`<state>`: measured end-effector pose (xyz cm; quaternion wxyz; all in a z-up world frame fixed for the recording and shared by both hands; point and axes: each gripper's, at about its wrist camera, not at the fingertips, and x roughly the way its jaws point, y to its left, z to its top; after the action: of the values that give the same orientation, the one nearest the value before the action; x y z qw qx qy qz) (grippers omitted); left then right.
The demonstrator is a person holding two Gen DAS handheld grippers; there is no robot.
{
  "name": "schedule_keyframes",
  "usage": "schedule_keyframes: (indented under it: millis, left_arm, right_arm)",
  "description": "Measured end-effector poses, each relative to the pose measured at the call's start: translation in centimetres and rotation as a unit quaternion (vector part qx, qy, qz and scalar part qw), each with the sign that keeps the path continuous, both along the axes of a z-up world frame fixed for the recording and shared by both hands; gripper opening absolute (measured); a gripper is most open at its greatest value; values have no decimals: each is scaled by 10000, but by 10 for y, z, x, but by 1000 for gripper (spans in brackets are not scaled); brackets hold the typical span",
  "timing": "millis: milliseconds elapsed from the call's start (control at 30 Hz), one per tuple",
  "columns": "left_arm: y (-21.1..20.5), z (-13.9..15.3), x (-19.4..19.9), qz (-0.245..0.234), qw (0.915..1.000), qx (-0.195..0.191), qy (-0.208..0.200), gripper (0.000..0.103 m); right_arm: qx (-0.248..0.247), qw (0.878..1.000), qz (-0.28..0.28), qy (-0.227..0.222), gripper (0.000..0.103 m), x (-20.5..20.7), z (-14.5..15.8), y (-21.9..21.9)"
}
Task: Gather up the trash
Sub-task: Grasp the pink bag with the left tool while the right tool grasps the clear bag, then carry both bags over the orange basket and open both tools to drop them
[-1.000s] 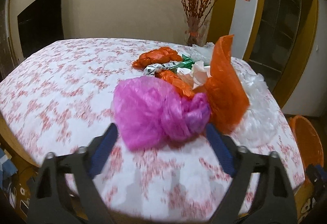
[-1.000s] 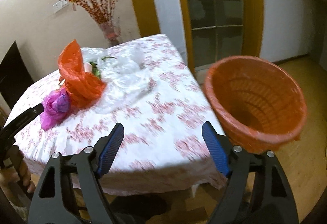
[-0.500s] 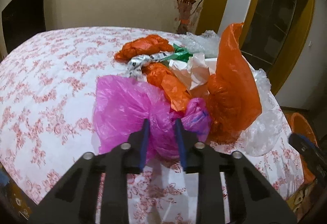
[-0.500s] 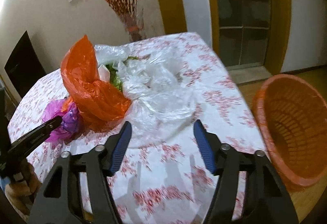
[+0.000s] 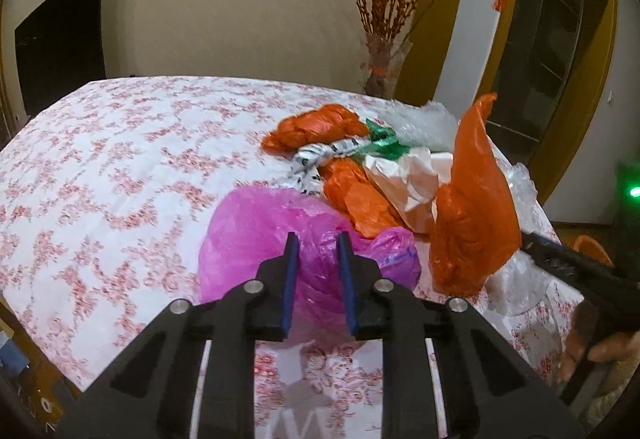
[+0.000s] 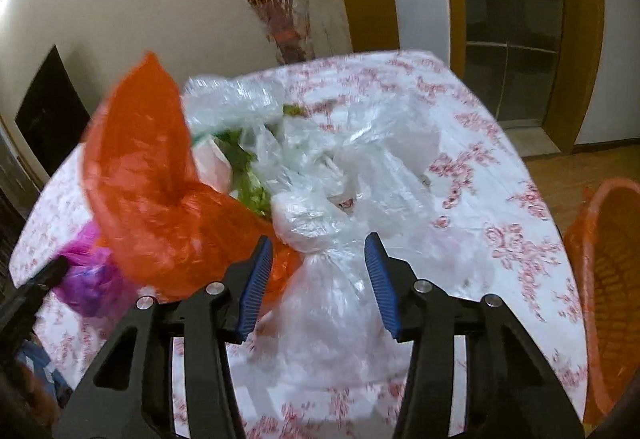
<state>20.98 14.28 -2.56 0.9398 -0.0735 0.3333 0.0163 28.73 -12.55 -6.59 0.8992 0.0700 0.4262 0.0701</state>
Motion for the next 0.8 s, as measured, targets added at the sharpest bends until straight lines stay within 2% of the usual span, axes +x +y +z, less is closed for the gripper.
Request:
schedule_keyframes:
  millis: [33,67,100,133,200,400,567,800]
  left_arm:
    - [2,2,-1,12,10000,-2,-20,20]
    - [3,3,-1,21,10000,-3,-38,20]
    - [5,5,-2,25,10000,-10,-64,20]
    - [5,5,-2,21,10000,-15,-79,20]
    - [7,6,-2,19,9999,-45,-87,19]
    - [6,15,-7,8,9998,-118,-139,19]
    - [-5,33,-14,-113,9992,-153,-358,18]
    - [-25,58,-25,-341,9974,-191,-611,18]
  right_arm:
    - [-78,9999,-11,123,47,3,-6,1]
    - [-148,9996,-7,226,37,2,-12,1]
    - [-251,9996,-36,127,25,0,-12,0]
    - [-316,9994,-16,147,18,-2,-13,1]
    - [-93,9998,45,162,12,-9,-10,-4]
    - [247,9994,94,-211,10,-35,20,-16]
    - [423,9978,97,-494,10,-52,42,-27]
    - [519,9966,4,-633,10,-66,54,-44]
